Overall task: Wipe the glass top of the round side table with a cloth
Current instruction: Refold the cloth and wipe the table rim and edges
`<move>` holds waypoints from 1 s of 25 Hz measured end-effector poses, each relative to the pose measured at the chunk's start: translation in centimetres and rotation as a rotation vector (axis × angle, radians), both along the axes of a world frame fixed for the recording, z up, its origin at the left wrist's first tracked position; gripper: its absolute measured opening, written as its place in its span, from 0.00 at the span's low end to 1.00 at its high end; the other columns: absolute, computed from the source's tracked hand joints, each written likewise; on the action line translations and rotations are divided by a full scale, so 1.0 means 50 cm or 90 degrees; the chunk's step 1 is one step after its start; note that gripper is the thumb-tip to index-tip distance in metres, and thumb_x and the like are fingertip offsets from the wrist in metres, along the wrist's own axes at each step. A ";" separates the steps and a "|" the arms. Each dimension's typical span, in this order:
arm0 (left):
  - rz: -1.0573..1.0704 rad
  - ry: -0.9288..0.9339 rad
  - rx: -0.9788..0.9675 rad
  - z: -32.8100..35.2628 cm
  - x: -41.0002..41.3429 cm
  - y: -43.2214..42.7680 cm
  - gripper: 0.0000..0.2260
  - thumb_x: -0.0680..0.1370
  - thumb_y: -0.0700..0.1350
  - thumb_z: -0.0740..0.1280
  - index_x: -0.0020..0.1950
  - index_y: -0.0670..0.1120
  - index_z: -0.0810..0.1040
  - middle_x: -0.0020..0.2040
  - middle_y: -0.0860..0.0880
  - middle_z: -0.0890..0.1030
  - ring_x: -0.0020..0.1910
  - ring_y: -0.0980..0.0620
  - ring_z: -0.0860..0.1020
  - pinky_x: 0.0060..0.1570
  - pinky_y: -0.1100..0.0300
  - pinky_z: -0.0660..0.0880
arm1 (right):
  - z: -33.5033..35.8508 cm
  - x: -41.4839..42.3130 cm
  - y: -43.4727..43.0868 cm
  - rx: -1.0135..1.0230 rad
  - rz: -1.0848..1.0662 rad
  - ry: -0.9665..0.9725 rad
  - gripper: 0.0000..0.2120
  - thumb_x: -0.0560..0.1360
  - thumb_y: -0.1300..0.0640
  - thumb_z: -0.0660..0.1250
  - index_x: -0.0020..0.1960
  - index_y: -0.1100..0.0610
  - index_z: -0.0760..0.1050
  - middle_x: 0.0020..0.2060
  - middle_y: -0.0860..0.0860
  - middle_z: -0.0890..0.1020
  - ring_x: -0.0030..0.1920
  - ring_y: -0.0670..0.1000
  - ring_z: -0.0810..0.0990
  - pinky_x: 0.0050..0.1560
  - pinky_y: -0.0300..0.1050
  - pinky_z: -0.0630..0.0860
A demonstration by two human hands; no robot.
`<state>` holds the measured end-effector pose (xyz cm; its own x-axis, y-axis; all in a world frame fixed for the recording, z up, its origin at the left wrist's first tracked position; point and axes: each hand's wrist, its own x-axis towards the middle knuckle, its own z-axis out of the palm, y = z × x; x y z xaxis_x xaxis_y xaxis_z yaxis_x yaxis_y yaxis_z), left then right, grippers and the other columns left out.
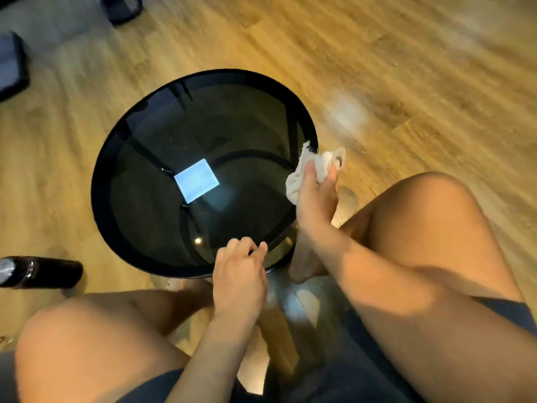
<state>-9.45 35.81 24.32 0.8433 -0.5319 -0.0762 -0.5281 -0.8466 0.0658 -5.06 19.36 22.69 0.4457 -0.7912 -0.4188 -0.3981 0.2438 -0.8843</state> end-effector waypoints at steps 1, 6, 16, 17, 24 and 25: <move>-0.031 -0.005 0.006 0.006 0.016 -0.008 0.10 0.73 0.40 0.72 0.53 0.50 0.86 0.40 0.50 0.78 0.41 0.49 0.75 0.41 0.54 0.75 | 0.002 -0.039 0.059 0.008 0.053 0.023 0.37 0.78 0.41 0.62 0.79 0.50 0.50 0.74 0.52 0.65 0.71 0.54 0.67 0.66 0.43 0.66; -0.105 0.056 -0.005 0.009 0.052 -0.026 0.12 0.67 0.38 0.78 0.46 0.51 0.86 0.33 0.53 0.73 0.31 0.52 0.75 0.26 0.58 0.75 | -0.016 -0.018 0.025 -0.064 0.107 0.070 0.35 0.80 0.47 0.62 0.80 0.50 0.47 0.76 0.55 0.62 0.73 0.57 0.65 0.68 0.45 0.64; -0.135 0.058 0.008 0.013 0.053 -0.035 0.03 0.70 0.45 0.76 0.39 0.50 0.84 0.31 0.53 0.73 0.25 0.53 0.74 0.21 0.57 0.74 | -0.022 0.086 -0.141 -0.163 0.231 0.195 0.33 0.80 0.40 0.57 0.80 0.52 0.53 0.67 0.58 0.75 0.65 0.61 0.74 0.60 0.48 0.71; -0.142 0.062 0.003 0.014 0.051 -0.037 0.05 0.69 0.44 0.77 0.36 0.49 0.83 0.30 0.53 0.72 0.24 0.53 0.73 0.20 0.58 0.73 | -0.021 0.055 -0.110 -0.164 0.215 0.208 0.34 0.80 0.40 0.56 0.79 0.55 0.51 0.66 0.60 0.76 0.64 0.61 0.75 0.58 0.48 0.70; -0.175 0.025 -0.050 0.016 0.048 -0.003 0.07 0.61 0.39 0.78 0.35 0.47 0.83 0.31 0.51 0.73 0.26 0.52 0.73 0.20 0.60 0.70 | 0.019 -0.084 0.144 0.057 0.117 0.209 0.34 0.82 0.45 0.57 0.80 0.54 0.43 0.78 0.57 0.56 0.76 0.59 0.58 0.73 0.52 0.58; -0.175 0.013 -0.042 0.016 0.044 0.003 0.08 0.63 0.40 0.78 0.38 0.48 0.85 0.32 0.51 0.74 0.28 0.52 0.73 0.20 0.59 0.70 | 0.006 -0.072 0.126 0.045 0.102 0.189 0.34 0.81 0.46 0.58 0.80 0.54 0.45 0.77 0.58 0.59 0.75 0.60 0.61 0.74 0.53 0.60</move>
<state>-7.26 35.97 25.10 0.6652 -0.7450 -0.0492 -0.7356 -0.6652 0.1284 -8.66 25.69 22.99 0.4123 -0.6860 -0.5995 -0.6732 0.2141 -0.7078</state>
